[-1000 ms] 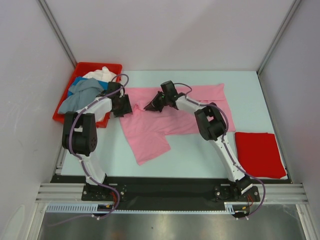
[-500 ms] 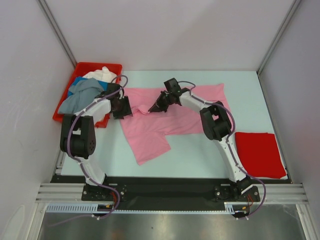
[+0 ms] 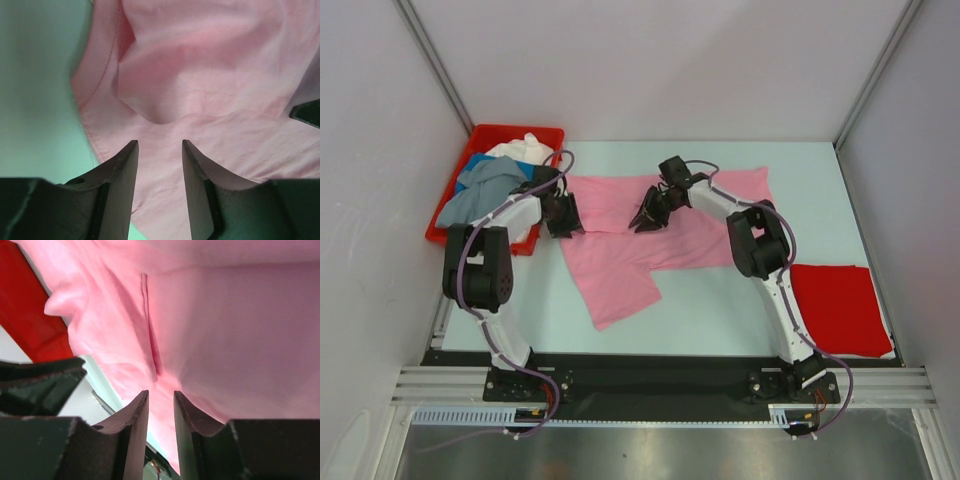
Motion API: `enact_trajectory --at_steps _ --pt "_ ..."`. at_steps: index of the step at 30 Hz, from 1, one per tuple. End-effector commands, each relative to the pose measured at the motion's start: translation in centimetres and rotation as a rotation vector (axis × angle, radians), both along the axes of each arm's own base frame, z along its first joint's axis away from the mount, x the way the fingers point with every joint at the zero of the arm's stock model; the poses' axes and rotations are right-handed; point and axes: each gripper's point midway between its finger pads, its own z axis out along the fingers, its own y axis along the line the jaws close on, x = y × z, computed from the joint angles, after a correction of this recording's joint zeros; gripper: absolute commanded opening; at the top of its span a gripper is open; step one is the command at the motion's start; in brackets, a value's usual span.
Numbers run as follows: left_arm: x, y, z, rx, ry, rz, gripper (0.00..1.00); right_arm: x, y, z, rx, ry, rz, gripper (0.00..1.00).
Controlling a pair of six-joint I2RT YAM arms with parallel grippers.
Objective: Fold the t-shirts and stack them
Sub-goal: Fold the tshirt
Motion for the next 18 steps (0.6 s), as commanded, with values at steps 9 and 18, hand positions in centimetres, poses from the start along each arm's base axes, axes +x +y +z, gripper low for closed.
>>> enact_trajectory --at_steps 9,18 --pt "3.3 0.8 -0.2 -0.007 -0.046 0.084 0.53 -0.8 -3.2 5.0 0.042 -0.094 0.013 0.33" --pt "4.2 0.8 -1.1 0.003 -0.043 0.056 0.46 -1.1 -2.9 5.0 0.050 -0.094 0.014 0.33"
